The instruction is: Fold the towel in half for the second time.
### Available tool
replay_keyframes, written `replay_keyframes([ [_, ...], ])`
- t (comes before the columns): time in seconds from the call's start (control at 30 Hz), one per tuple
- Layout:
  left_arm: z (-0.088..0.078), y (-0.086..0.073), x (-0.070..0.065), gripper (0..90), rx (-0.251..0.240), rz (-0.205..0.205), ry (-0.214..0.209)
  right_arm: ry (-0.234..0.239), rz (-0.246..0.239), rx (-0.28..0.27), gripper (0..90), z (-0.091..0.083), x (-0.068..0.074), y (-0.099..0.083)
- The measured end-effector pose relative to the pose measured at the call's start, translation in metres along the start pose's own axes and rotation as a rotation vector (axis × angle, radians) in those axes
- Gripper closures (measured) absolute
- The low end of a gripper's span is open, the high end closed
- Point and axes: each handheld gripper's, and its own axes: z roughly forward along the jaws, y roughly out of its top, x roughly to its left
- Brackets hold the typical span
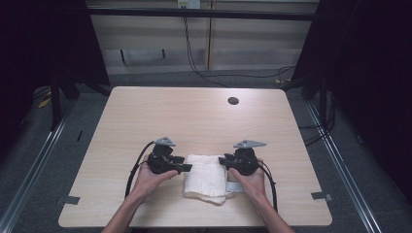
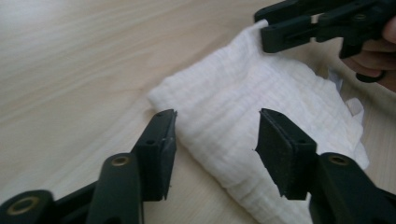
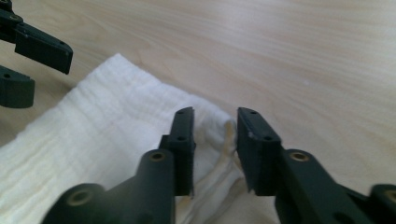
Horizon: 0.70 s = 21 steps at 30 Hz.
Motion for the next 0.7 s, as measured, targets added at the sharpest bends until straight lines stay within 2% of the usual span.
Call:
replay_keyframes([
  [0.03,-0.003,0.000,0.001,43.0,-0.005,-0.004,0.004,0.022,0.001,-0.021,59.7,-0.005,0.000,0.002],
  [0.1,-0.017,-0.001,0.004,39.3,-0.036,-0.024,0.038,0.041,0.003,-0.041,55.1,-0.014,0.001,0.005],
  [0.23,-0.046,-0.011,0.011,31.3,-0.062,-0.038,0.105,0.049,-0.021,-0.071,49.5,-0.039,0.001,0.006],
  [0.33,-0.067,-0.023,0.019,29.9,-0.080,-0.060,0.156,0.054,-0.017,-0.084,46.0,-0.056,-0.002,0.003],
  [0.43,-0.081,-0.033,0.024,29.9,-0.092,-0.070,0.185,0.036,-0.019,-0.086,41.5,-0.073,-0.009,-0.003],
  [0.5,-0.090,-0.040,0.027,28.8,-0.111,-0.104,0.193,0.020,-0.016,-0.083,41.3,-0.080,-0.013,-0.007],
  [0.57,-0.098,-0.047,0.027,27.3,-0.120,-0.119,0.210,0.011,-0.009,-0.086,40.8,-0.089,-0.020,-0.012],
  [0.67,-0.108,-0.058,0.029,22.4,-0.121,-0.131,0.217,-0.003,0.002,-0.080,40.5,-0.098,-0.029,-0.019],
  [0.7,-0.112,-0.062,0.029,22.4,-0.131,-0.124,0.234,-0.006,0.011,-0.083,40.4,-0.101,-0.032,-0.021],
])
